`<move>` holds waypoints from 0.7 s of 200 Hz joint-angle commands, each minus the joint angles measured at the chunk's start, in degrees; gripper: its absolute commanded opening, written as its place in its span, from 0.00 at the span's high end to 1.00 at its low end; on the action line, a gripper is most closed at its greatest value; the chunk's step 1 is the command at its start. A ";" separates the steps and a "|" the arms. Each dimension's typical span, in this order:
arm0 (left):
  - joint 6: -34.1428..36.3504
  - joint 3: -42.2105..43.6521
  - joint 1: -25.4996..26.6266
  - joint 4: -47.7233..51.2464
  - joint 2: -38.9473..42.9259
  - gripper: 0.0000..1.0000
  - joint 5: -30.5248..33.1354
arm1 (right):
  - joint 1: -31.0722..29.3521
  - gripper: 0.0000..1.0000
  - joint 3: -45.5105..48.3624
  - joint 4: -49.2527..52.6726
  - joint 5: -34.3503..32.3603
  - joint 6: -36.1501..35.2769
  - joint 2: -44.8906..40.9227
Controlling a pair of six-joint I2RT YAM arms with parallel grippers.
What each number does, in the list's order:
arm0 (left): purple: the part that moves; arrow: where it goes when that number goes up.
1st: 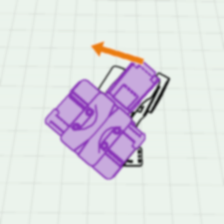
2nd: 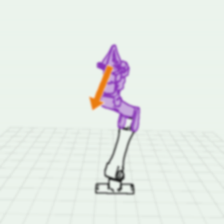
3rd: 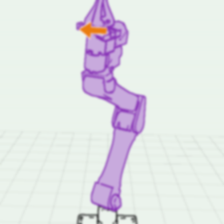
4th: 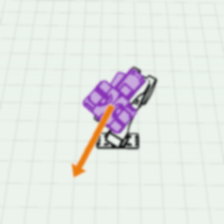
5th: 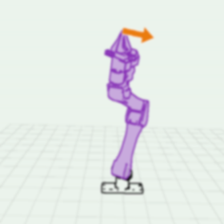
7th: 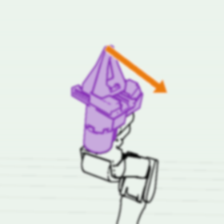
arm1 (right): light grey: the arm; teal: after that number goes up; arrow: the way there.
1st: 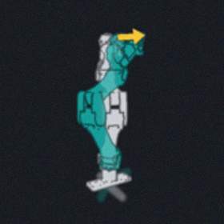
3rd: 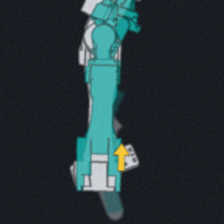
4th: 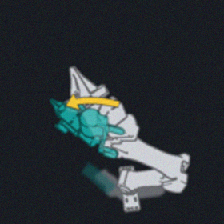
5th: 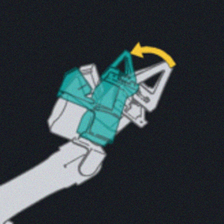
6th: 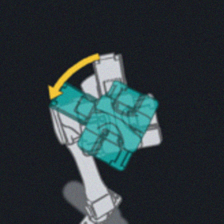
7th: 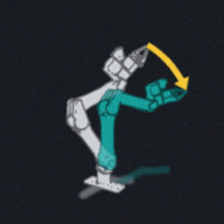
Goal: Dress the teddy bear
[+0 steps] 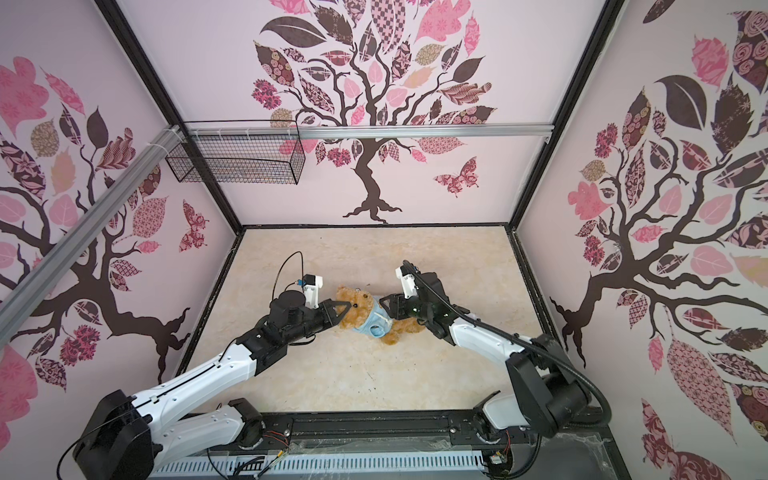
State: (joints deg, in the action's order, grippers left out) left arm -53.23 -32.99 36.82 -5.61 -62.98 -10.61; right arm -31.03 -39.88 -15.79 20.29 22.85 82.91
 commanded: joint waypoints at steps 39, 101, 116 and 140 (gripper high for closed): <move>-4.81 7.19 -0.17 -5.49 2.91 0.70 1.74 | -2.71 0.62 1.94 -4.90 -1.51 0.98 9.22; -12.92 11.59 -0.69 -6.99 2.94 0.37 0.97 | -3.86 0.69 6.62 -9.93 -3.74 1.58 10.44; -12.10 10.95 -0.77 -5.46 3.20 0.29 0.51 | -3.95 0.69 7.26 -10.41 -3.95 1.51 10.34; -14.09 11.90 -1.76 -6.44 3.96 0.18 0.29 | -4.12 0.70 8.06 -11.24 -4.21 1.49 10.34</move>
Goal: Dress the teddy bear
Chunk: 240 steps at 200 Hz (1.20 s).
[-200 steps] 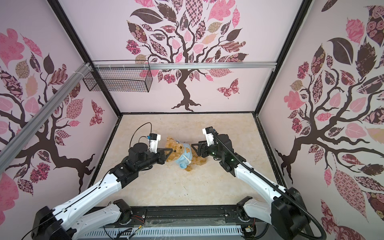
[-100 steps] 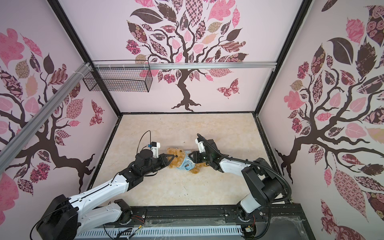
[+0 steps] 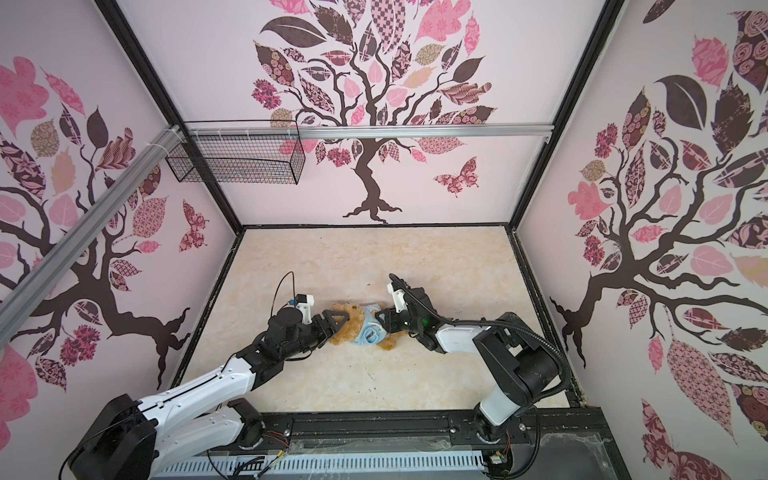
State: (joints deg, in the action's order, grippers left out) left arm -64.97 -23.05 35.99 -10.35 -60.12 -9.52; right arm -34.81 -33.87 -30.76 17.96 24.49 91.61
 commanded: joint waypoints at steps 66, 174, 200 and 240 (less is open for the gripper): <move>-6.75 1.30 -6.94 -6.60 -3.41 0.14 -8.72 | -0.88 0.71 2.73 2.78 -2.13 -0.32 1.90; -2.67 -0.77 -7.10 -10.13 -9.84 0.67 -10.04 | -1.14 0.62 -0.36 9.90 -5.28 -5.11 -3.28; -2.04 -0.77 -7.18 -9.03 -8.08 0.84 -9.64 | -1.14 0.53 -1.08 16.34 -8.23 -7.56 -11.54; -15.84 2.33 -7.31 -12.02 -4.95 1.00 -7.91 | -1.18 0.48 6.14 18.94 -5.00 -6.18 -26.90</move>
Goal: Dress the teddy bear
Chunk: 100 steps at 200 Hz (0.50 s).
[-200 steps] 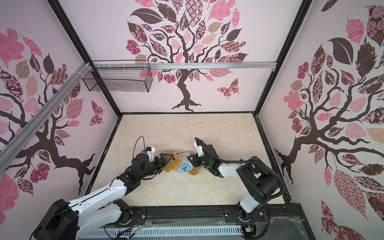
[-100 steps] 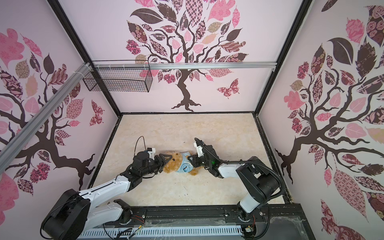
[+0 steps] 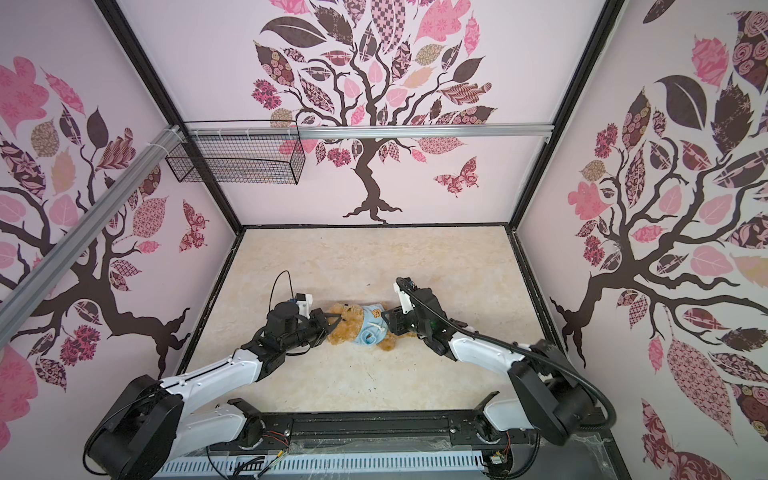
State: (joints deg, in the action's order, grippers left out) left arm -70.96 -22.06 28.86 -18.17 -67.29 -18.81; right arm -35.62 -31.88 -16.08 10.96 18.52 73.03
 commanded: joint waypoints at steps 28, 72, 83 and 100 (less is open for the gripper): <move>-22.21 3.15 -0.36 -7.38 6.00 1.00 3.49 | -4.21 0.51 11.77 -3.63 3.97 -1.62 -18.04; -29.38 -0.91 -0.45 3.63 14.40 1.00 6.62 | -13.05 0.58 14.39 -8.69 -0.48 -6.25 -23.34; -30.69 -1.59 -0.43 6.04 16.63 1.00 7.89 | -16.08 0.59 15.46 -11.43 -2.77 -7.28 -23.48; -30.71 -3.23 -0.39 10.97 19.32 1.00 9.79 | -19.44 0.61 16.24 -15.73 -6.37 -8.65 -21.73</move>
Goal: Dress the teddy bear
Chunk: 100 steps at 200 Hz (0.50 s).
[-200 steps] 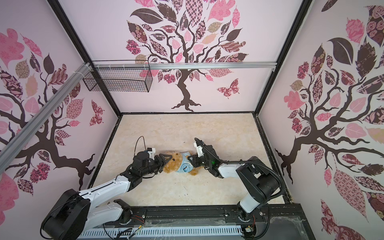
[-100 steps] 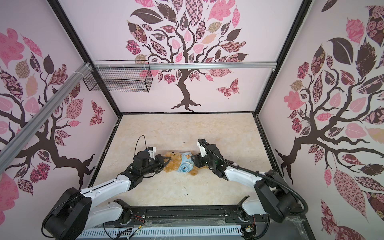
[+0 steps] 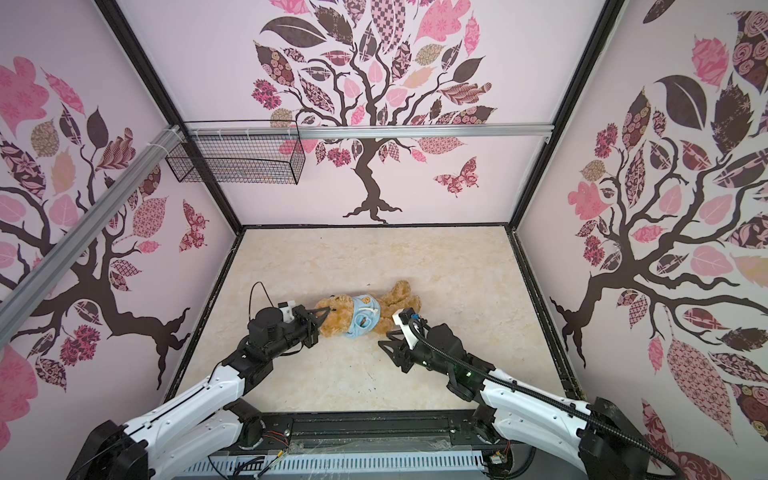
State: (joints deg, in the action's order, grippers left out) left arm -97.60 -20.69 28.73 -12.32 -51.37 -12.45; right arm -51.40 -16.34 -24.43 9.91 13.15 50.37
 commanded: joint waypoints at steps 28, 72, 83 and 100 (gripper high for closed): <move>-5.03 -5.74 -0.21 5.68 4.80 1.00 3.98 | -4.14 0.65 0.21 -14.15 -6.39 -3.70 7.69; -5.57 -7.85 -0.14 4.83 3.18 1.00 1.03 | -4.28 0.69 0.54 -27.60 -12.01 -4.14 16.14; -5.75 -8.05 -0.16 4.54 2.96 1.00 0.79 | -4.24 0.69 0.26 -29.64 -13.71 -4.97 18.15; -6.17 -8.22 -0.13 3.91 2.86 1.00 0.39 | -4.31 0.70 -0.24 -31.99 -14.98 -6.22 20.78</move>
State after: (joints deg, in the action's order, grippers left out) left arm -102.56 -25.36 28.75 -5.37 -48.77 -10.74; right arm -55.44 -15.38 -48.18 -0.73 9.23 67.81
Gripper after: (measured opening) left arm 0.063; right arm 0.309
